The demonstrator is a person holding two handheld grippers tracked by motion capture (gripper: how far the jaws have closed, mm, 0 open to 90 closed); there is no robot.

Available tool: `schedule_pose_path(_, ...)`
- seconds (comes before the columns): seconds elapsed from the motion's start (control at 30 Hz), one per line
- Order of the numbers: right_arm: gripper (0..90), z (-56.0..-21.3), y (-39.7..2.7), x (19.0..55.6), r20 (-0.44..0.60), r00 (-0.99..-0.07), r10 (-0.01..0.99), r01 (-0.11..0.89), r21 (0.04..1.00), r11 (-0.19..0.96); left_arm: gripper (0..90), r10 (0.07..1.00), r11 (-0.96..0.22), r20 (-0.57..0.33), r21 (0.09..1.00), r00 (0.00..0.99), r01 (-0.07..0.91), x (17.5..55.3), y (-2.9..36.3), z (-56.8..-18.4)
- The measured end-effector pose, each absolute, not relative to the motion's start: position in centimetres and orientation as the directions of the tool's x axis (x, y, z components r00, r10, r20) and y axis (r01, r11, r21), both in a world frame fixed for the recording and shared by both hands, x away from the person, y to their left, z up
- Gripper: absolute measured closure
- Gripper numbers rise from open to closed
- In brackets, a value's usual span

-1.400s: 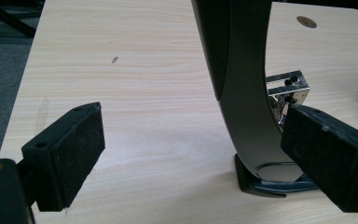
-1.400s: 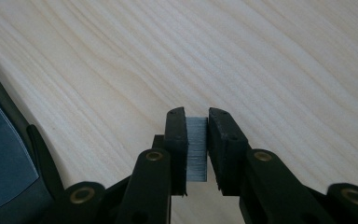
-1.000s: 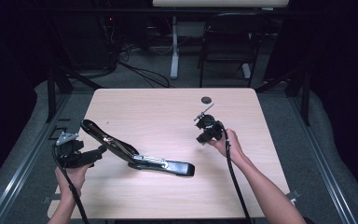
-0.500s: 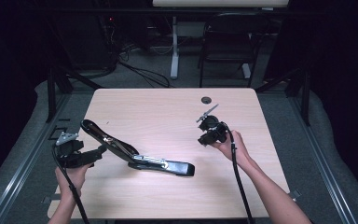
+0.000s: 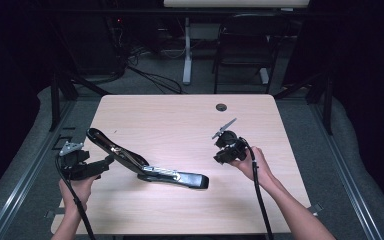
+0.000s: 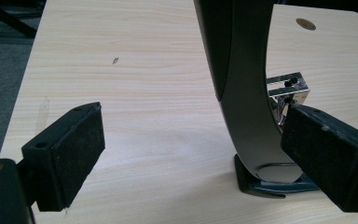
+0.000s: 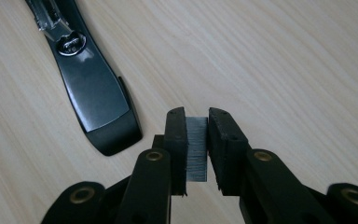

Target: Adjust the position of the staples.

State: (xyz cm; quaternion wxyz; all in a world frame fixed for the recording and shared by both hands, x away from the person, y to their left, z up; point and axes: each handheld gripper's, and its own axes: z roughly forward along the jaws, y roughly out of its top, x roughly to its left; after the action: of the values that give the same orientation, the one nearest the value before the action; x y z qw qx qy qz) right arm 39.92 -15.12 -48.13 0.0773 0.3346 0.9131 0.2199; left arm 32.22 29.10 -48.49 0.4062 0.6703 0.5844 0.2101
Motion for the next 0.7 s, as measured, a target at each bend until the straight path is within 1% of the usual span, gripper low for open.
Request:
schedule_pose_path(0.27, 78.2, -49.2, -15.4, 38.3, 0.018, -0.771, 0.636, 0.583, 0.422, 0.695, 6.2, 0.953, 0.014, -0.195, 0.794, 0.232, 0.608, 32.2, 29.0, -48.5)
schedule_pose_path(0.33, 78.2, -49.6, -15.4, 38.0, 0.02, -0.779, 0.627, 0.581, 0.4, 0.709, 6.2, 0.953, 0.014, -0.194, 0.795, 0.233, 0.606, 32.2, 29.0, -48.5)
schedule_pose_path(0.5, 78.2, -51.6, -15.2, 37.1, 0.024, -0.79, 0.612, 0.577, 0.365, 0.731, 6.2, 0.953, 0.004, -0.186, 0.796, 0.238, 0.605, 32.2, 28.9, -48.5)
schedule_pose_path(0.7, 78.2, -53.2, -14.9, 37.0, 0.025, -0.801, 0.598, 0.574, 0.316, 0.755, 6.2, 0.955, 0.003, -0.181, 0.798, 0.236, 0.603, 32.2, 28.9, -48.5)
